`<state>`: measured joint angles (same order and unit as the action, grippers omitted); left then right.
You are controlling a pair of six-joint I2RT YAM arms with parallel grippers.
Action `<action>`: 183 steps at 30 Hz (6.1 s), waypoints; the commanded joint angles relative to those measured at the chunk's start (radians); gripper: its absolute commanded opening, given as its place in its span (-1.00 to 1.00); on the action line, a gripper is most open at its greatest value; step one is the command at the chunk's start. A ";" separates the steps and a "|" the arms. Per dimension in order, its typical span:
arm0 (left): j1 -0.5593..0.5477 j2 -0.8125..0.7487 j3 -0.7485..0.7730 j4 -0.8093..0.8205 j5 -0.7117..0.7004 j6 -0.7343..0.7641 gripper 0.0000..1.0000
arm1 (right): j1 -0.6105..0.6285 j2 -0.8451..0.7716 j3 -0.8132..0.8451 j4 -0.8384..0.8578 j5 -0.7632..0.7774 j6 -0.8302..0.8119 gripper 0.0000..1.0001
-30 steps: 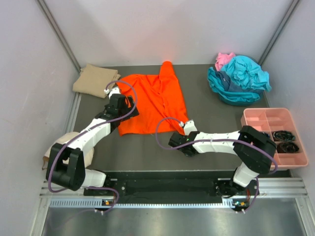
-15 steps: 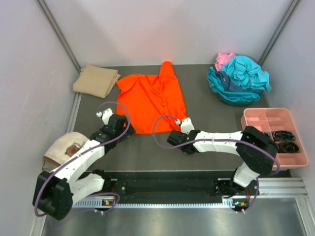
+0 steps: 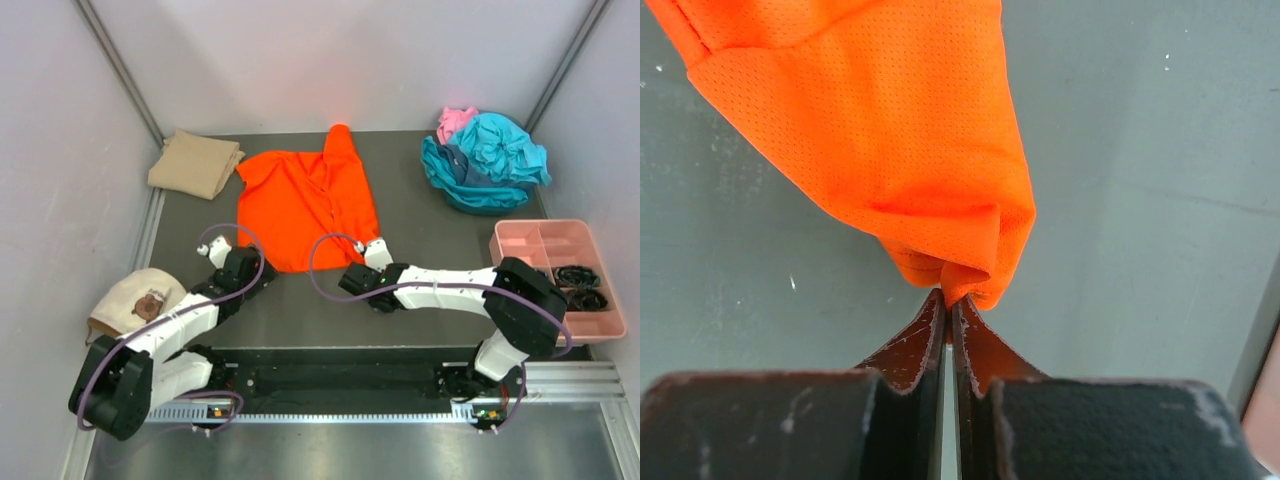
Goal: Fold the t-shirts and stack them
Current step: Flatten out the tshirt
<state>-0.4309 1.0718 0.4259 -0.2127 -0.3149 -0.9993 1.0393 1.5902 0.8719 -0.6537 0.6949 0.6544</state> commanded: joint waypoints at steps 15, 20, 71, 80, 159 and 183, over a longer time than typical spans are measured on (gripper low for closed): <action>-0.003 0.039 -0.142 0.397 -0.093 -0.148 0.98 | -0.004 -0.045 0.045 -0.006 0.005 0.004 -1.00; -0.003 0.094 -0.133 0.426 -0.177 -0.186 0.98 | -0.004 -0.049 0.042 -0.009 0.005 0.004 -1.00; -0.002 0.174 0.073 0.033 -0.279 -0.131 0.17 | -0.004 -0.026 0.042 0.000 0.000 0.011 -1.00; -0.002 0.042 0.042 -0.085 -0.319 -0.139 0.38 | -0.004 -0.013 0.045 0.009 -0.012 0.010 -1.00; 0.026 0.111 -0.158 0.302 -0.323 -0.395 -0.05 | -0.004 -0.001 0.065 -0.026 -0.001 0.001 -1.00; 0.032 0.043 0.183 -0.019 -0.361 -0.066 -1.00 | -0.007 -0.084 0.081 -0.055 0.041 0.024 -1.00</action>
<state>-0.4053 1.1507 0.4717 -0.1341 -0.6300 -1.2247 1.0393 1.5845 0.8993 -0.6827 0.6922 0.6559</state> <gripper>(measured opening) 0.021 0.010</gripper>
